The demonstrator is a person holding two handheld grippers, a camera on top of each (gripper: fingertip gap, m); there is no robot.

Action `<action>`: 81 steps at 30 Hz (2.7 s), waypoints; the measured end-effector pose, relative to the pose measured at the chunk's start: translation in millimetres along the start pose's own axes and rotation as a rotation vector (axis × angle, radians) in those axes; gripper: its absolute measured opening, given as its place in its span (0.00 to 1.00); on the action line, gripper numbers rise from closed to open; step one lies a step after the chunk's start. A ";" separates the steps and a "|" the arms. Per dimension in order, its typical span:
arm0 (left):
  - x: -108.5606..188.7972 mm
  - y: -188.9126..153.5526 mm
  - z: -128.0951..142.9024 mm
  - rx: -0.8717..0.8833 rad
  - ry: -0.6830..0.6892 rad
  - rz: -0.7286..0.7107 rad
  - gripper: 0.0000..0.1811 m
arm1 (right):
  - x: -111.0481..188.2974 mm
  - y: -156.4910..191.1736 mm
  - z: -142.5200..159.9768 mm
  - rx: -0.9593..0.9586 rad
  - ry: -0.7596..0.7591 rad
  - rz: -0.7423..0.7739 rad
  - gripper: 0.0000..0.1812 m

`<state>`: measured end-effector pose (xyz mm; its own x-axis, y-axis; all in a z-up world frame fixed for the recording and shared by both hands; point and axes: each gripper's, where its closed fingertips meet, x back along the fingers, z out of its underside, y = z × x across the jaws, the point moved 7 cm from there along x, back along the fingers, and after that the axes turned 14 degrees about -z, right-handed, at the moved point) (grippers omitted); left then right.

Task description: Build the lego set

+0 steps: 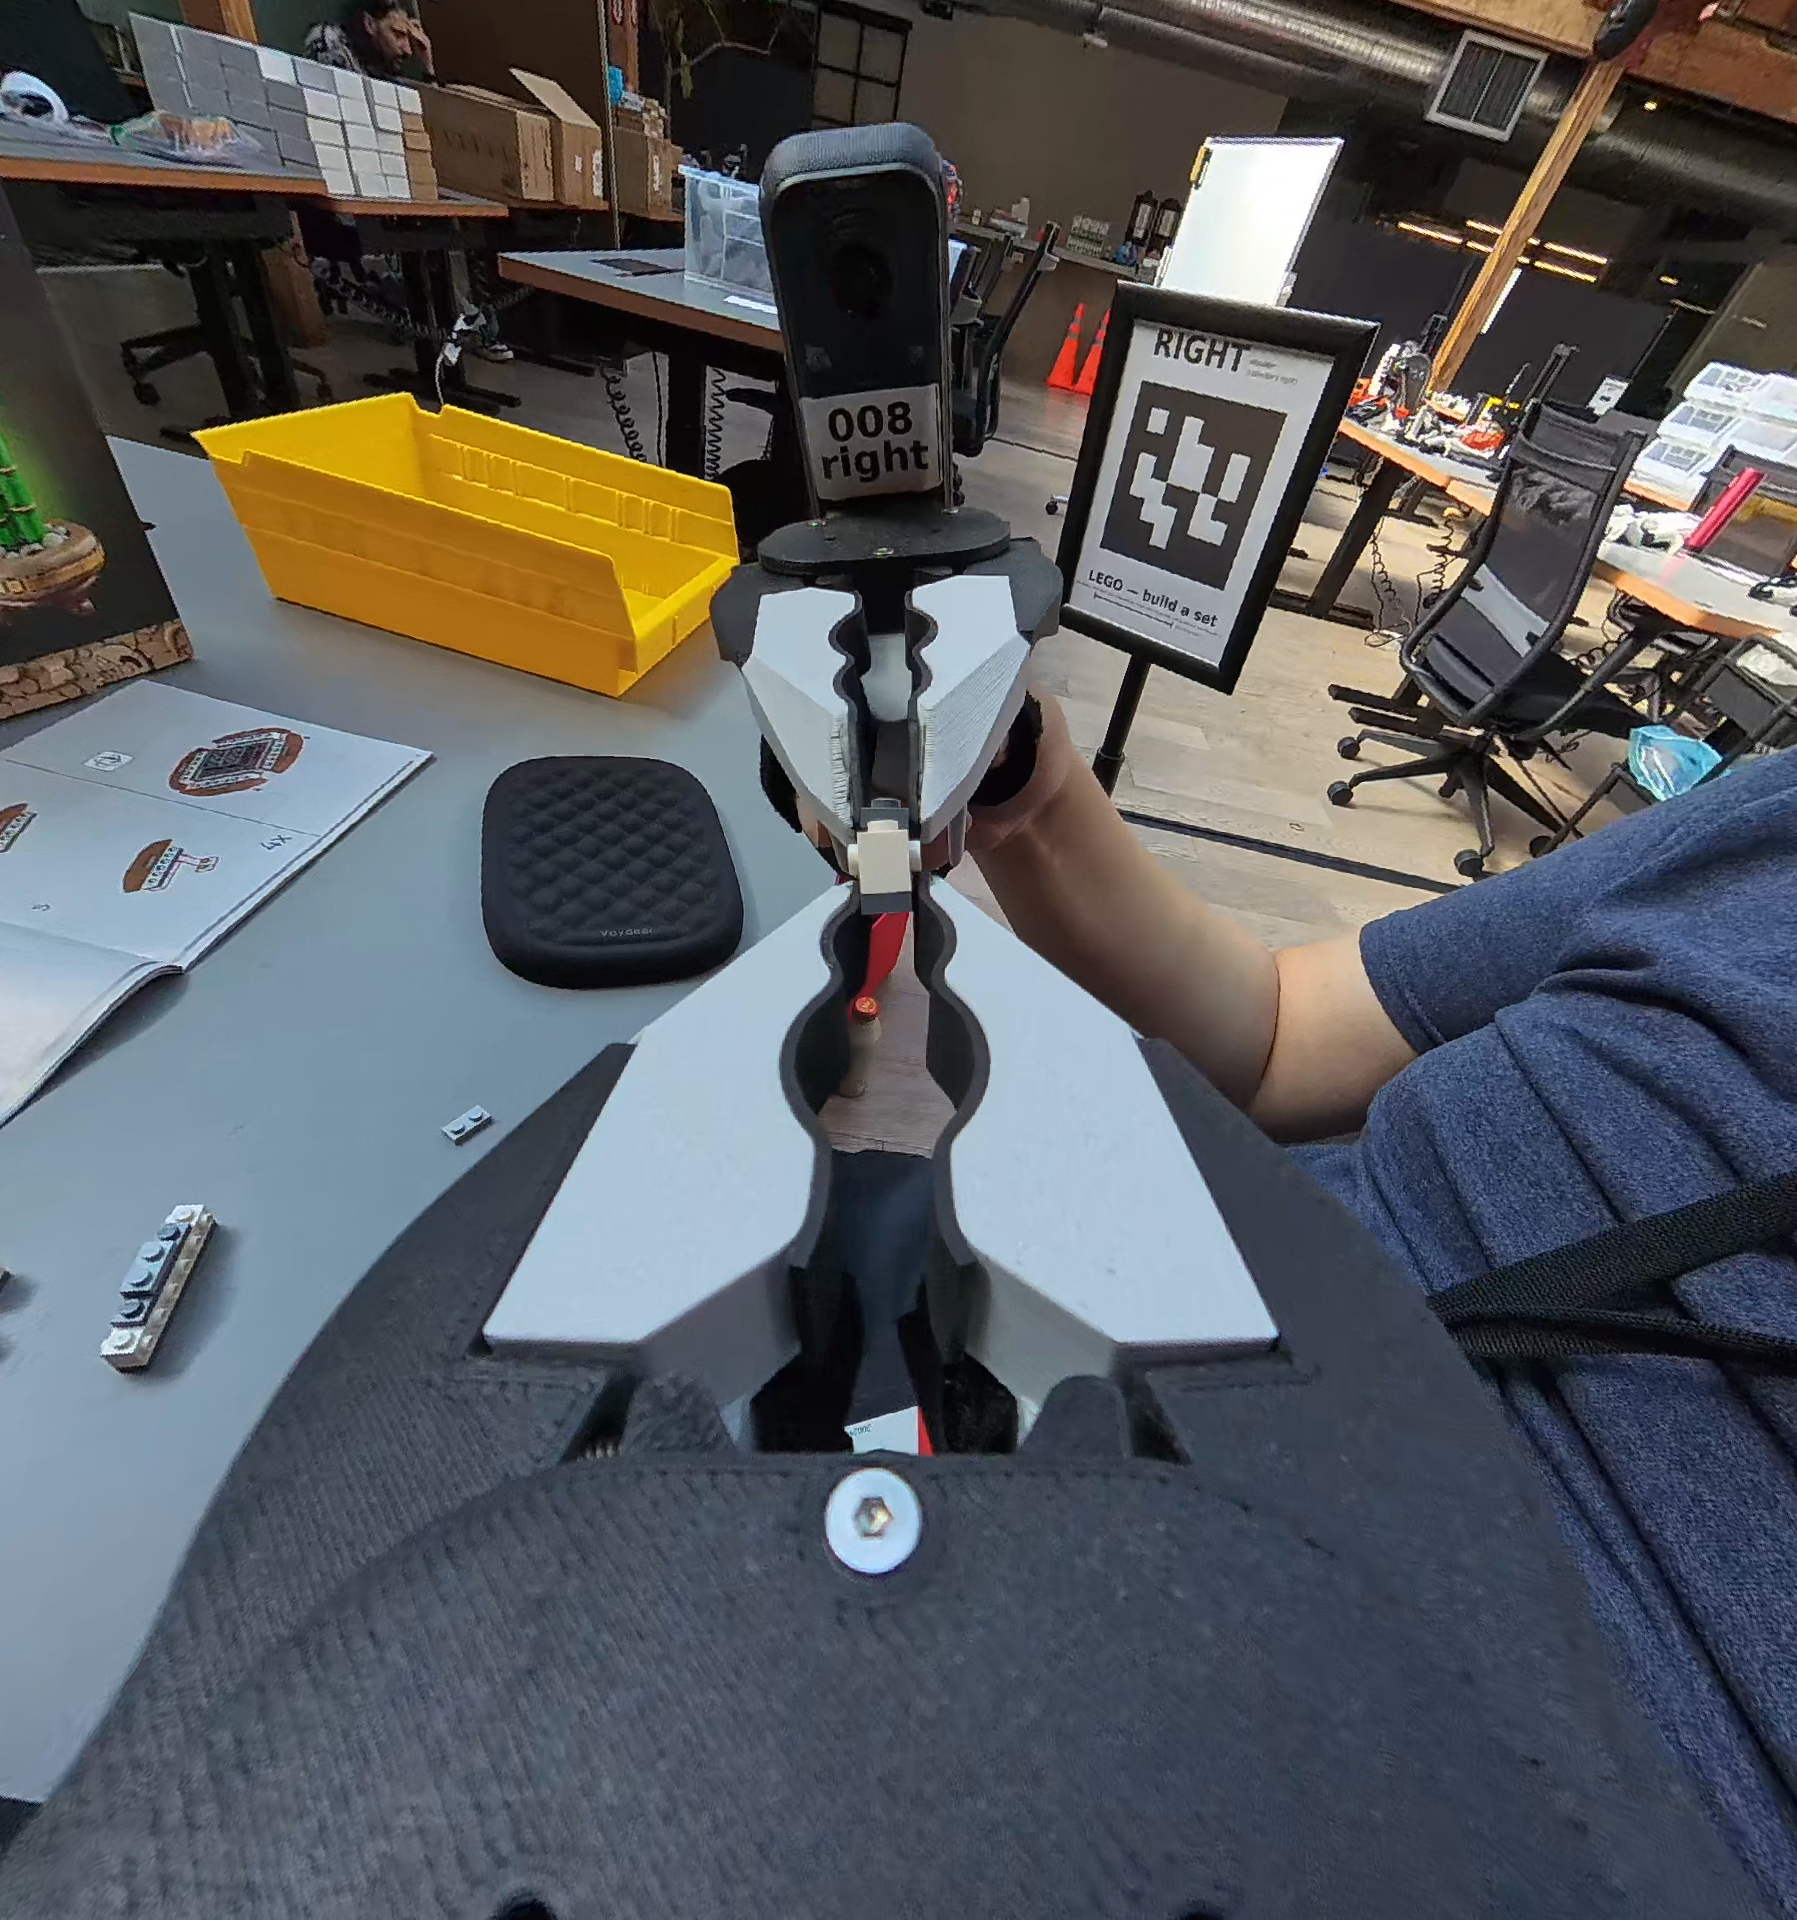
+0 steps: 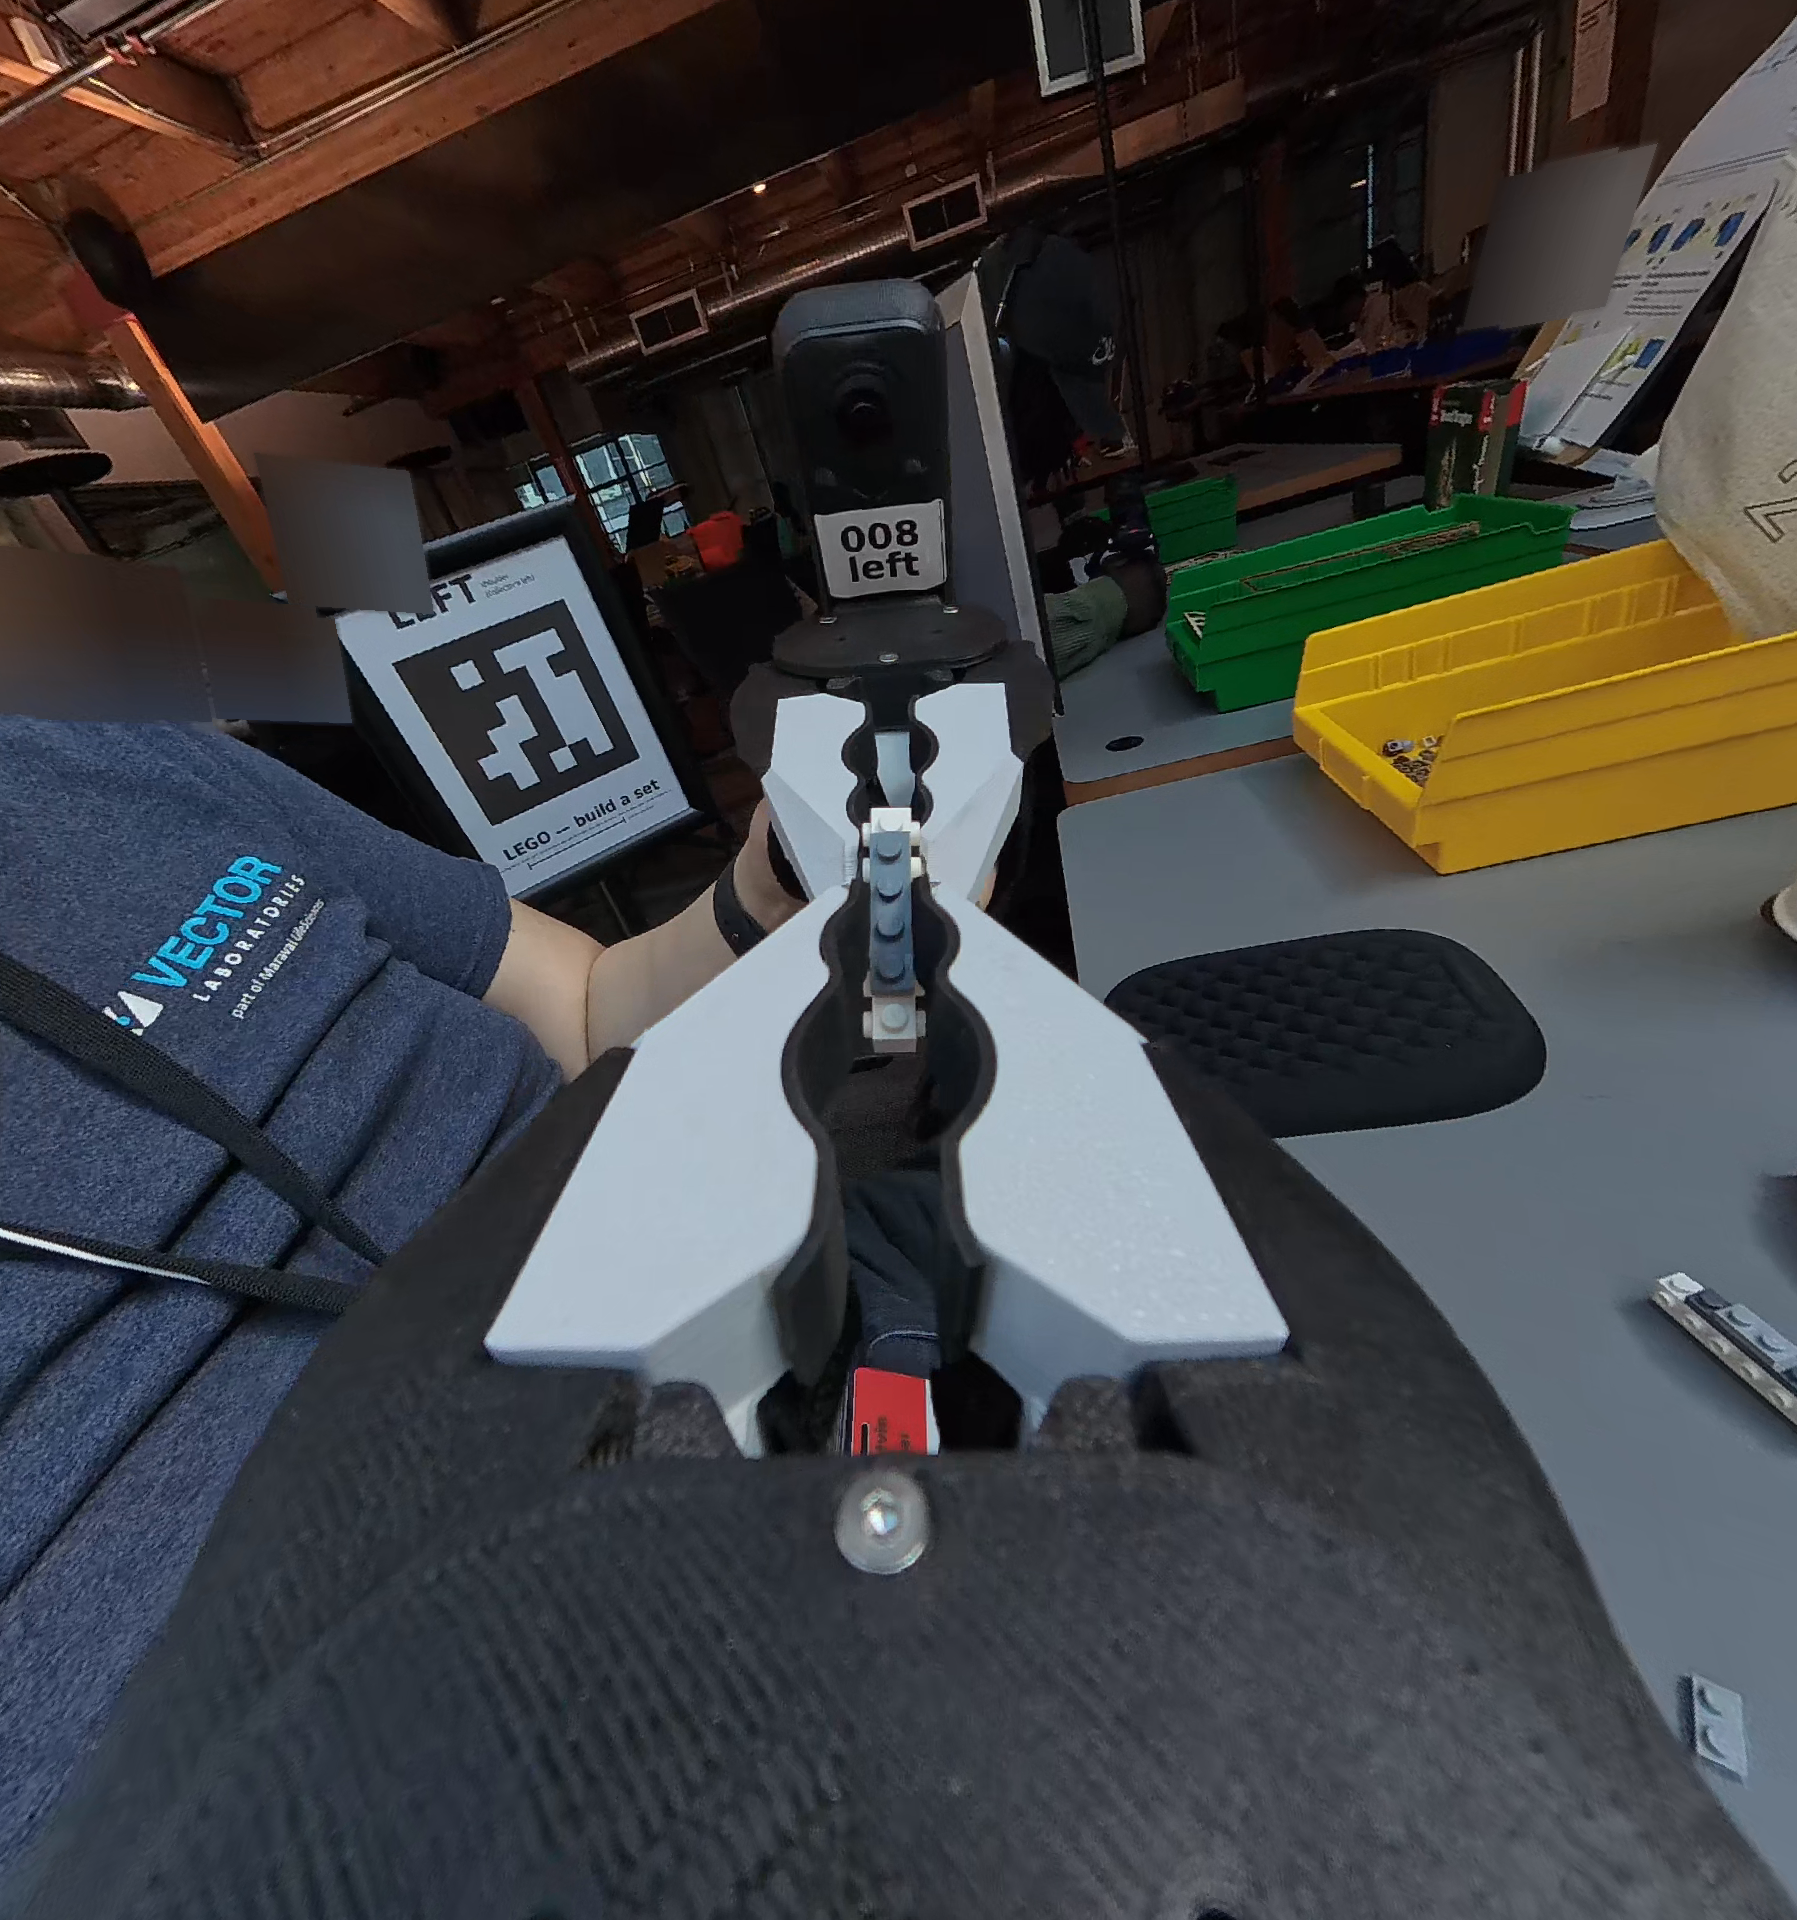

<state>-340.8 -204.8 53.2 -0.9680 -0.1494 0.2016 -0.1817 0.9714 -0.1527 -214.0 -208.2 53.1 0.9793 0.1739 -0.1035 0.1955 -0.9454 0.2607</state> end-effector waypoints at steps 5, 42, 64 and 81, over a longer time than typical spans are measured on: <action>0.8 -2.0 0.3 -0.028 -0.001 0.001 0.03 | 1.9 -2.2 1.8 -0.068 -0.031 -0.044 0.04; -4.8 7.7 11.0 0.176 0.079 0.043 0.03 | 2.1 -7.5 10.5 -0.083 0.038 0.004 0.04; -3.1 11.4 13.5 0.218 0.053 0.043 0.03 | 0.1 -9.5 11.6 -0.079 0.040 0.015 0.06; 0.5 11.2 8.5 0.252 0.013 0.027 0.03 | -10.6 10.0 4.3 0.161 0.176 0.154 0.22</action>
<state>-344.8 -195.6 43.4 -0.9710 -0.1199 0.2066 -0.1949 0.8980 -0.3946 -222.7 -220.6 52.7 0.9936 0.0571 0.0975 0.0470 -0.9936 0.1030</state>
